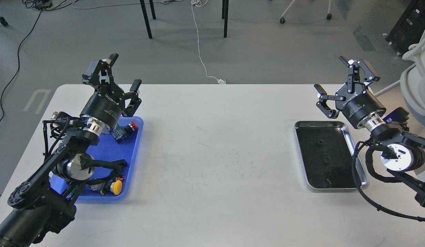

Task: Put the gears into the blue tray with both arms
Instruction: 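Reach the right gripper down into the dark metal tray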

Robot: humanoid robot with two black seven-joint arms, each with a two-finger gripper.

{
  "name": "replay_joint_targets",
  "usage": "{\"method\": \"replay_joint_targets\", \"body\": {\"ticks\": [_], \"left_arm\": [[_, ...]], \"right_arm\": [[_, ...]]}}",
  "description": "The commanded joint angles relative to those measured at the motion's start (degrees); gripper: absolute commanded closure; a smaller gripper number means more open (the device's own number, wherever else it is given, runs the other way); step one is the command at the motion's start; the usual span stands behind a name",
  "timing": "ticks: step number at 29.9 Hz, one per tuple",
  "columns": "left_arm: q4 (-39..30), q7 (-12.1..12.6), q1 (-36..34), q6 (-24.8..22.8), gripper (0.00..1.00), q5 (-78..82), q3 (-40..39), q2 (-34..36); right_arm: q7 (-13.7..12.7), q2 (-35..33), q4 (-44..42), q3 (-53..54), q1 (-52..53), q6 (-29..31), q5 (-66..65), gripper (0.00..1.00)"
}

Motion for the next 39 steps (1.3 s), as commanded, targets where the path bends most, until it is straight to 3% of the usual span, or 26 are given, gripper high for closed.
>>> {"method": "replay_joint_targets", "body": {"ticks": [1,13,20,23,29,33,39], "left_arm": [[-0.2,-0.1,0.0,0.1,0.02,0.1,0.2,0.0],[1.3,-0.2,-1.6,-0.5,0.02,-0.4,0.7,3.8],[2.5,-0.7,-1.3,-1.6,0.02,-0.5,0.6,3.8],[2.1,-1.2,-1.2,-2.8,0.02,-0.3,0.7,3.7],[1.4,-1.3,-0.9,-5.5,0.02,0.0,0.7,3.2],[1.0,-1.2,-0.7,-5.5,0.02,0.1,0.7,3.2],[0.1,-1.2,-0.7,-5.4,0.02,0.1,0.6,3.1]], "right_arm": [[0.0,0.1,0.0,0.0,-0.1,0.0,0.0,0.01],[0.0,0.2,-0.5,-0.6,0.3,0.2,-0.5,0.01],[0.0,-0.4,-0.4,-1.0,1.0,0.3,-7.7,0.01],[0.0,-2.5,0.8,-1.1,1.8,0.8,-16.5,0.01],[0.0,-14.6,8.0,-7.6,9.1,2.2,-42.0,0.01],[0.0,-19.8,11.0,-21.0,21.1,2.2,-57.5,0.01],[0.0,-20.0,11.2,-42.1,38.5,2.0,-80.9,0.03]]}}
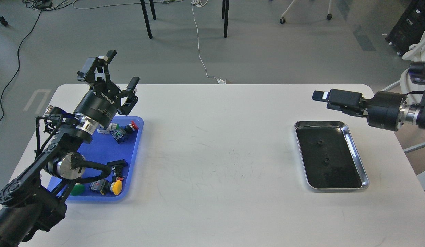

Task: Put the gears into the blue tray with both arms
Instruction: 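Reach the right gripper down into the dark metal tray, then grasp the small black part in the metal tray with the right gripper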

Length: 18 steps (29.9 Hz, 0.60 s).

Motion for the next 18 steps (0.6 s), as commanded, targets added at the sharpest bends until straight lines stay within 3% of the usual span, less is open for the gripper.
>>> {"method": "replay_joint_targets", "body": {"ticks": [1,8,18], "left_arm": [[-1.1,0.0,0.0,0.1,0.02,0.0,-0.1,0.0],[-2.0,0.0,0.4,0.3,0.02,0.0,0.0,-0.2],[-2.4,-0.1,1.8,0.3,0.02,0.1,-0.5,-0.7]], "right_arm": [[0.0,0.4,0.0,-12.8,9.9,-0.2,-13.2,0.03],[0.0,5.5,-1.0,-32.8,19.0,-1.1,-25.7,0.06],[0.0,16.9,-12.7,-38.1,14.7,-8.3,-25.0,0.08]]}}
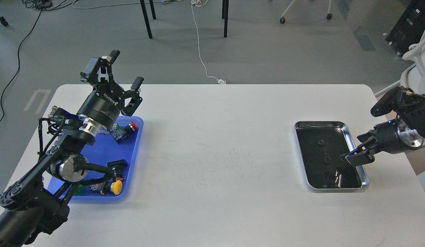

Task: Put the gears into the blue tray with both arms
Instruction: 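Grasp the small black part in the metal tray with the right gripper, then lift the black part and carry it toward the table center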

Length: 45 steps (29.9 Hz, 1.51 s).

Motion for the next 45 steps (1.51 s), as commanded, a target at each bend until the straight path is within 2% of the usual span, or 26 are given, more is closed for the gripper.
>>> {"method": "replay_joint_targets", "body": {"ticks": [1,9,16,20,27,32,35,38,41,45], "left_arm": [[0.0,-0.1,0.3,0.0,0.02,0.0,-0.4,0.1],[0.0,-0.1,0.3,0.1,0.02,0.2,-0.1,-1.3],[0.0,-0.1,0.2,0.0,0.02,0.2,-0.1,-1.3],[0.0,-0.1,0.3,0.0,0.02,0.2,-0.2,-1.2],[0.0,-0.1,0.3,0.0,0.02,0.3,-0.2,-1.2],[0.0,-0.1,0.3,0.0,0.02,0.3,-0.2,-1.1],[0.0,-0.1,0.3,0.1,0.02,0.2,-0.3,-1.1],[0.0,-0.1,0.3,0.1,0.02,0.2,-0.3,-1.1],[0.0,-0.1,0.3,0.0,0.02,0.2,-0.4,-1.0],[0.0,-0.1,0.3,0.0,0.02,0.3,-0.3,-1.0]], "right_arm": [[0.0,2.4,-1.7,-0.6,-1.6,-1.9,1.0,0.10],[0.0,6.3,-5.9,-0.6,-7.1,-3.7,4.0,0.25],[0.0,7.0,-6.8,-0.6,-7.8,-4.1,6.2,0.28],[0.0,8.2,-7.3,-0.6,-8.4,-4.8,6.8,0.35],[0.0,10.0,-8.9,-0.6,-9.5,-4.9,7.0,0.37],[0.0,10.1,-9.2,-0.7,-10.1,-4.9,6.9,0.45],[0.0,10.6,-9.2,-0.7,-10.2,-5.0,6.9,0.53],[0.0,10.9,-9.3,-0.7,-10.1,-4.9,6.9,0.57],[0.0,10.9,-9.5,-0.8,-10.2,-4.9,6.8,0.68],[0.0,10.9,-9.6,-0.8,-10.3,-4.9,6.8,0.75]]}}
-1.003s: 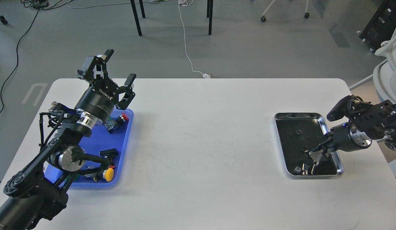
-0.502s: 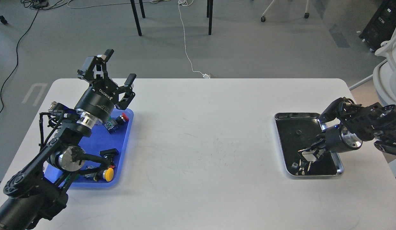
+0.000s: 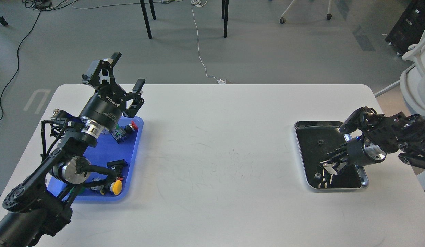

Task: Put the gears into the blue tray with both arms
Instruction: 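Lift the black part and carry it toward the table center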

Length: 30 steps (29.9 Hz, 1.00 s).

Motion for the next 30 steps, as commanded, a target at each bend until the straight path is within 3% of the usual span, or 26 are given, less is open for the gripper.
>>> {"method": "replay_joint_targets", "body": {"ticks": [1,10,19,26,30], "left_arm": [[0.0,0.0,0.0,-0.1,0.02,0.0,0.0,0.0],[0.0,0.1,0.0,-0.1,0.02,0.0,0.0,0.2],[0.0,0.0,-0.1,-0.2,0.02,0.0,-0.2,0.9],[-0.2,0.0,-0.1,-0.3,0.02,0.0,-0.6,2.1],[-1.0,0.0,0.0,-0.3,0.02,-0.1,-0.6,3.0]], "right_arm": [[0.0,0.0,-0.1,0.0,-0.3,0.0,0.0,0.78],[0.0,-1.5,1.9,0.1,2.0,0.0,0.1,0.82],[0.0,-4.0,12.5,0.8,17.0,0.3,4.4,0.82],[0.0,9.1,11.6,0.4,18.0,-0.5,14.8,0.81],[0.0,16.6,8.0,0.1,14.1,-4.4,17.7,0.81]]}}
